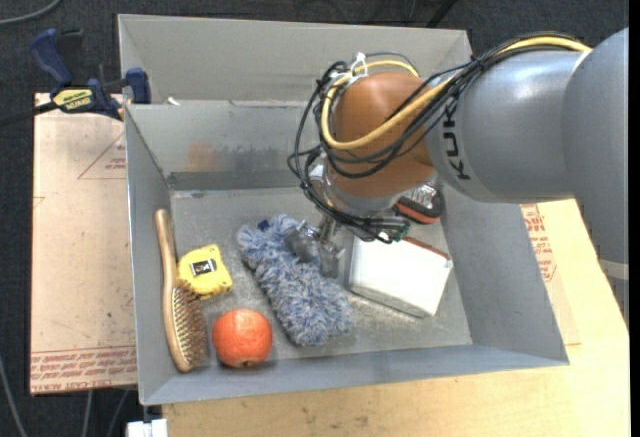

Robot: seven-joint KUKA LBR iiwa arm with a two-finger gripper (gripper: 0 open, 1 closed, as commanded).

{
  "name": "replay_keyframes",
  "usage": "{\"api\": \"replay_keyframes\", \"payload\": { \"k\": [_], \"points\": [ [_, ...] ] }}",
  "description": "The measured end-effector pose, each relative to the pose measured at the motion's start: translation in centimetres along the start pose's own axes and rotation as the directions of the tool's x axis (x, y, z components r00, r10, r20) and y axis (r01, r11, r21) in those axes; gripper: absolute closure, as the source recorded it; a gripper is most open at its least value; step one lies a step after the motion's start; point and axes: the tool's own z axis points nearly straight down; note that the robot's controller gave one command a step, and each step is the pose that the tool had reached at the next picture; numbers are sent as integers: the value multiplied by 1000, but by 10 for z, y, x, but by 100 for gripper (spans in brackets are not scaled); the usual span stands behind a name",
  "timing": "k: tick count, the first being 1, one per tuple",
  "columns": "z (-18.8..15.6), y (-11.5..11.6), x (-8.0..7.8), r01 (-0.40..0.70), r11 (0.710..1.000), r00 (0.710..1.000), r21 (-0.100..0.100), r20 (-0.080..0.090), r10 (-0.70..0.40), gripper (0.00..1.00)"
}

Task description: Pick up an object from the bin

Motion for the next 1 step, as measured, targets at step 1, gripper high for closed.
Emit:
{"api": "replay_keyframes", "payload": {
  "k": [1],
  "points": [
    [-49,-1,5,1,1000,1000,-1,0,-1,100]
  ]
}}
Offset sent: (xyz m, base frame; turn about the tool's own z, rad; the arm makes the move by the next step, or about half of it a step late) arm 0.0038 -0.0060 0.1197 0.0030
